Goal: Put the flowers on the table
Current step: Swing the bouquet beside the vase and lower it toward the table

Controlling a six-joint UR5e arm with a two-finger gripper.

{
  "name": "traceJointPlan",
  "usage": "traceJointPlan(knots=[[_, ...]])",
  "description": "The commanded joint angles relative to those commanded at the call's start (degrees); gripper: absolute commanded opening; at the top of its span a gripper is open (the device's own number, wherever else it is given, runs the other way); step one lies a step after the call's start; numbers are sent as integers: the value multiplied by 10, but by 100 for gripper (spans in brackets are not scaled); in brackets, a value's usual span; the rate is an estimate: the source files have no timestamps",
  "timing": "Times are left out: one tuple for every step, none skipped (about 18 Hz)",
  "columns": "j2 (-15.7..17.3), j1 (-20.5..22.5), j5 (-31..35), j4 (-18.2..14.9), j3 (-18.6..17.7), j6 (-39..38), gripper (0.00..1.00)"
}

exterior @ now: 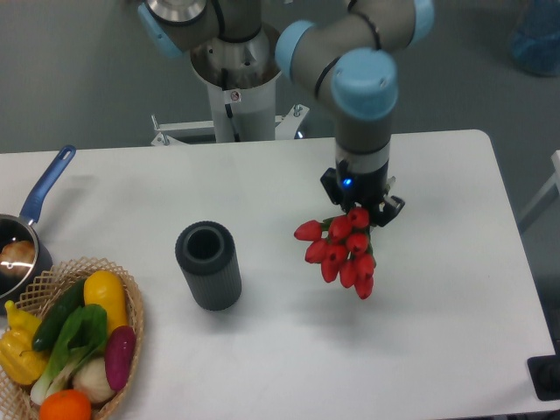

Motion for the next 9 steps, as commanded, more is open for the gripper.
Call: traceJointPlan(knots=[[-6, -4, 8, 0, 0, -2, 41], [-11, -7, 20, 0, 0, -2, 41], [-18, -10, 34, 0, 0, -4, 41], [-23, -19, 48, 0, 0, -4, 41], [-29, -26, 61, 0, 0, -5, 41], [-35, -33, 69, 0, 0, -5, 41], [-42, -35, 76, 2, 0, -6, 41], [-47, -36, 82, 2, 0, -6, 41], [-49, -37, 82, 2, 0, -6, 41]])
